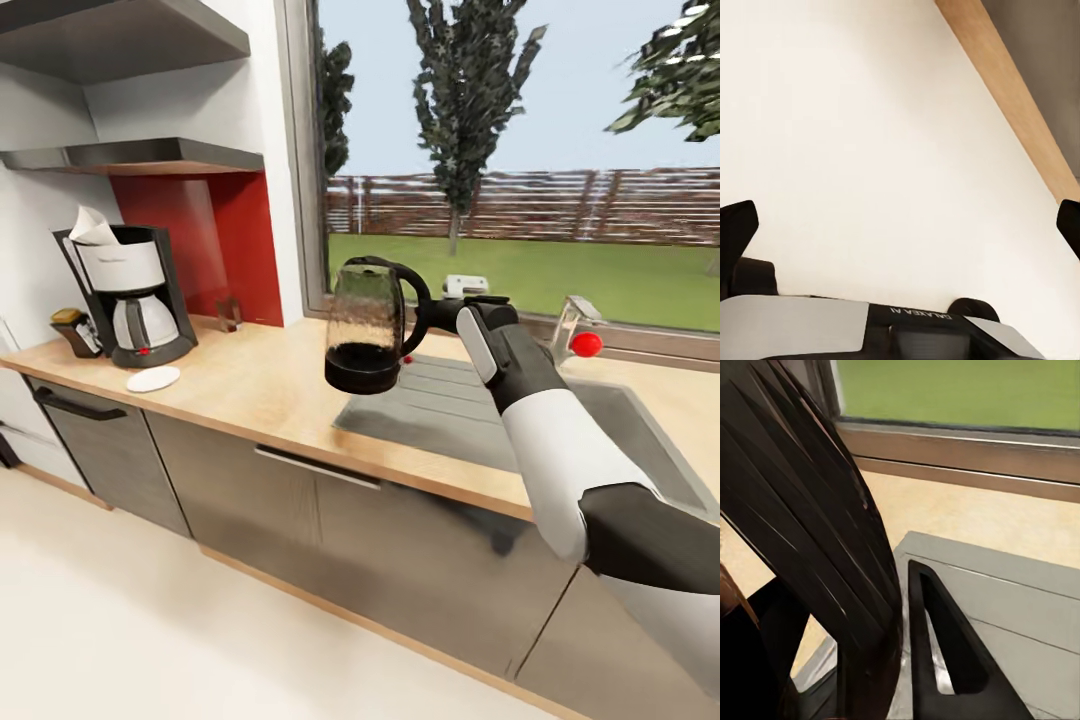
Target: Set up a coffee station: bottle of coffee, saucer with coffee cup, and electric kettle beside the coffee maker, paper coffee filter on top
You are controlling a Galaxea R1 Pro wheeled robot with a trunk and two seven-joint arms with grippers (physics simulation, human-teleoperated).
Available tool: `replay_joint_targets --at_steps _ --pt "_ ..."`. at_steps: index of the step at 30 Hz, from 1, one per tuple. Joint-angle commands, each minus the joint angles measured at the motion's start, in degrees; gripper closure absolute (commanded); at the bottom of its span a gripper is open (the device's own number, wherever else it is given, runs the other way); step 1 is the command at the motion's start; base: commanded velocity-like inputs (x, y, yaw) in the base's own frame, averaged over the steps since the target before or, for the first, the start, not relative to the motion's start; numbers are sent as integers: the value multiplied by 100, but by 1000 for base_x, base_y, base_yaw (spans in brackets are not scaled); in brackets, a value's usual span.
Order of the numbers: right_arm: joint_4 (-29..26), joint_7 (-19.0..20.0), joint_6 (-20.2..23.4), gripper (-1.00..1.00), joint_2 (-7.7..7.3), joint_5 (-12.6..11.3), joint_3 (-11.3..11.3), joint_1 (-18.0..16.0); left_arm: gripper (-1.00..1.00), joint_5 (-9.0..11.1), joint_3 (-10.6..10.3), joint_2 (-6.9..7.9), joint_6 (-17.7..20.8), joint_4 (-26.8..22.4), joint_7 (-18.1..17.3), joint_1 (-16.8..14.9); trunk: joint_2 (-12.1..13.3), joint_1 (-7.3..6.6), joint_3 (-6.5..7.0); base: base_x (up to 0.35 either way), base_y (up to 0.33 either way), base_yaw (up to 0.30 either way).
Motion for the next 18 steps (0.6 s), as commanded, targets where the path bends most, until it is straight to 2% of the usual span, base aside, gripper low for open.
replay_joint_targets --at_steps 1,18 --pt "-6 -45 20 100 1 -63 10 -6 -100 17 0 1 20 1 -19 -3 -3 2 -6 180 290 1" --pt "-5 -45 20 100 -1 -63 5 -6 -100 15 0 1 29 1 -19 -3 -3 2 -6 87 306 0"
